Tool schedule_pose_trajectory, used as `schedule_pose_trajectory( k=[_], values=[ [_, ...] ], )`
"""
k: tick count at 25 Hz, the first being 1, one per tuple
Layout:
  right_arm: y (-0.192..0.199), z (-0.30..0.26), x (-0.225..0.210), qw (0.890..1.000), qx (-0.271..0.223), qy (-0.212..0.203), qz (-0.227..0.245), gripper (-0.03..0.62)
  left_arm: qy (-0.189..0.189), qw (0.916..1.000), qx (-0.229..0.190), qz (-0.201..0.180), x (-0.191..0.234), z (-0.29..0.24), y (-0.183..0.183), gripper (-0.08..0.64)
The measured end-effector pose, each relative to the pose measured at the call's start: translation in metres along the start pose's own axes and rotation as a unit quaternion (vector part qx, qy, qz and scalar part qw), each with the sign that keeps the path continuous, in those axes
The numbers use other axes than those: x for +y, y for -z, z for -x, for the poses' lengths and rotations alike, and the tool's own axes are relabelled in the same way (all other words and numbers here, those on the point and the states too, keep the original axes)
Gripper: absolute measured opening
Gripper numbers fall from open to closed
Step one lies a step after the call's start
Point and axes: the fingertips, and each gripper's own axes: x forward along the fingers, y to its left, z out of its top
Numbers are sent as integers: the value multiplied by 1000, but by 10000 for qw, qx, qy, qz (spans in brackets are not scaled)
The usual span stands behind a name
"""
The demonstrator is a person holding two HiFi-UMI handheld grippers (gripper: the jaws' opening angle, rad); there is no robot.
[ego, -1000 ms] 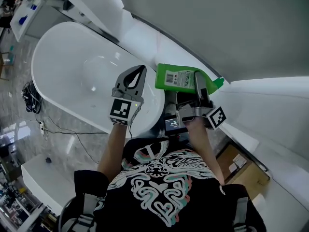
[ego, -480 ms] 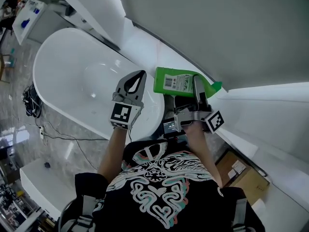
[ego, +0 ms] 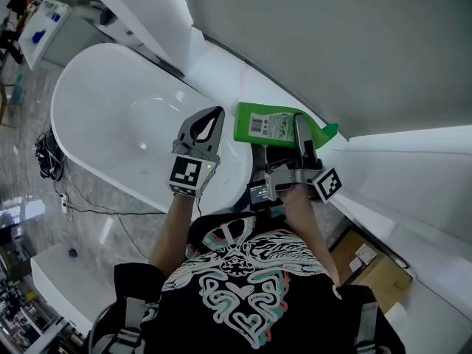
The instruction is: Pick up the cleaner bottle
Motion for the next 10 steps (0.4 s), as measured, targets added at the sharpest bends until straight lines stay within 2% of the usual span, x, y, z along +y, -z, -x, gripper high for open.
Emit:
schedule_pose_trajectory(
  k=[10],
  values=[
    [8, 9, 1, 9999, -14, -5, -121, 202, 27, 10000, -7, -15, -6, 9, 0, 15]
  ],
)
